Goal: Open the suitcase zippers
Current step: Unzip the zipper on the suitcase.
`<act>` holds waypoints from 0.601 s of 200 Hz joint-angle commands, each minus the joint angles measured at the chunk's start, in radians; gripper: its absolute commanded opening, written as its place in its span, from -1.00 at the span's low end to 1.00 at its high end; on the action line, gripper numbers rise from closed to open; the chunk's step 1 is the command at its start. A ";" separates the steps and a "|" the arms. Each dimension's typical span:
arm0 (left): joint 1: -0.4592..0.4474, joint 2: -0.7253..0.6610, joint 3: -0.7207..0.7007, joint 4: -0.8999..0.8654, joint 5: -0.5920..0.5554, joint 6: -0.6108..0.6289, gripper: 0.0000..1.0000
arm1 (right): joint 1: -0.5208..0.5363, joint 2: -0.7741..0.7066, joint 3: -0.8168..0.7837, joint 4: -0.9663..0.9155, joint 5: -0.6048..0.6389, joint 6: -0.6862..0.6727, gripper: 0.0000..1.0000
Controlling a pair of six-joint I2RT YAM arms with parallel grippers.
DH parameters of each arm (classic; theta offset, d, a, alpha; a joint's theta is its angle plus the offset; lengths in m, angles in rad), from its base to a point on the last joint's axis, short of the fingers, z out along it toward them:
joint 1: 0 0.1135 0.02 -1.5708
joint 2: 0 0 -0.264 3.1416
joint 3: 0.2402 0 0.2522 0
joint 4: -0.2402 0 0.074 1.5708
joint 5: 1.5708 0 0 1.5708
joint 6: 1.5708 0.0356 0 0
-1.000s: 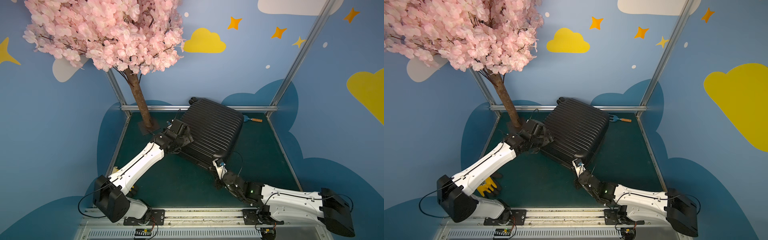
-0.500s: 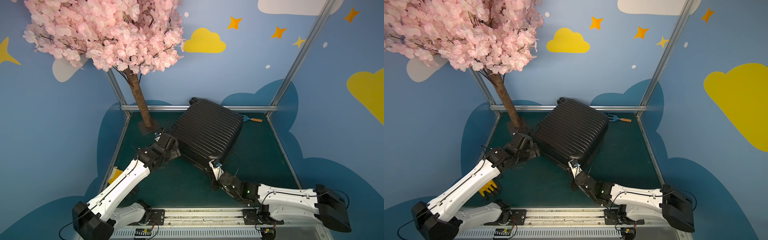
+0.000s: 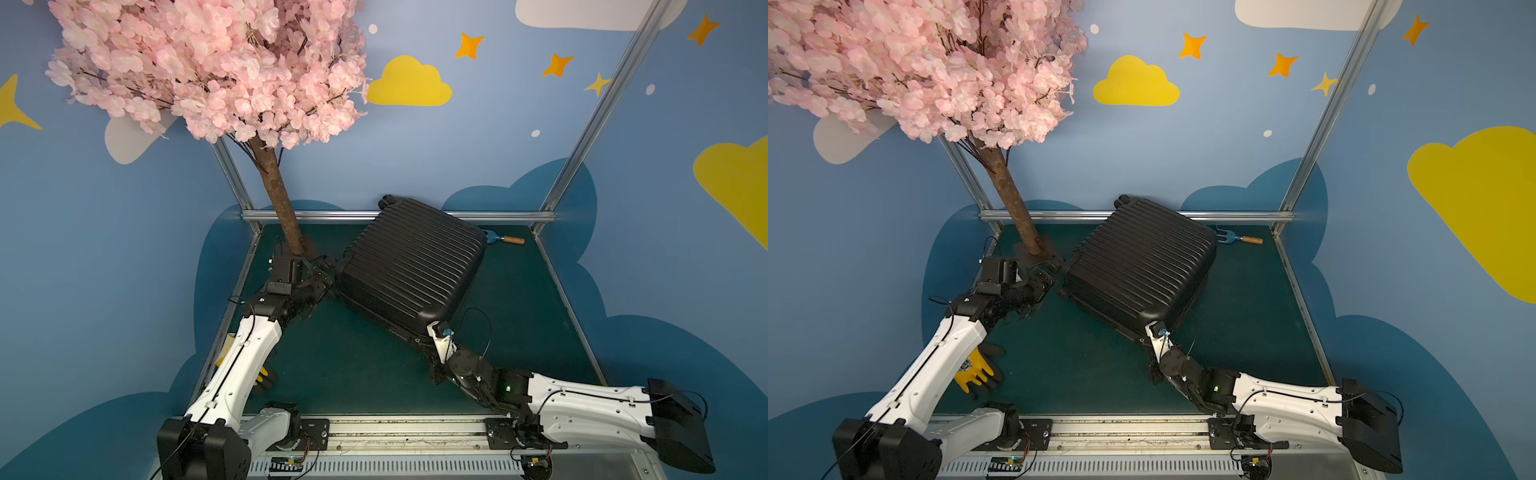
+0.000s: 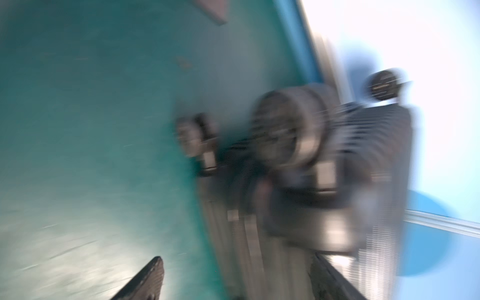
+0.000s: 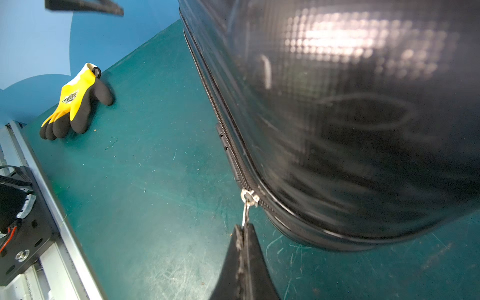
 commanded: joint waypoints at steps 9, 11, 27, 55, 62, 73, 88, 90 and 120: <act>0.008 0.006 0.025 0.134 0.053 -0.097 0.70 | 0.017 -0.010 -0.018 0.005 -0.028 -0.003 -1.00; 0.008 0.012 0.028 0.134 0.053 -0.098 0.70 | 0.018 -0.009 -0.018 0.008 -0.028 -0.003 -1.00; 0.012 0.074 0.065 0.120 0.038 -0.113 0.70 | 0.017 -0.003 -0.019 0.015 -0.034 -0.004 -1.00; 0.023 0.164 0.076 0.213 0.047 -0.151 0.69 | 0.018 0.003 -0.023 0.033 -0.043 -0.008 -1.00; 0.024 0.187 0.093 0.226 0.046 -0.151 0.69 | 0.016 0.004 -0.023 0.034 -0.049 -0.010 -1.00; 0.027 0.227 0.119 0.245 0.058 -0.152 0.67 | 0.017 0.006 -0.023 0.039 -0.054 -0.013 -1.00; 0.027 0.280 0.157 0.253 0.069 -0.158 0.63 | 0.017 0.003 -0.023 0.039 -0.055 -0.013 -1.00; 0.027 0.284 0.161 0.253 0.070 -0.159 0.63 | 0.018 0.003 -0.023 0.039 -0.054 -0.013 -1.00; 0.027 0.347 0.186 0.286 0.071 -0.170 0.53 | 0.017 0.006 -0.025 0.049 -0.075 -0.014 -1.00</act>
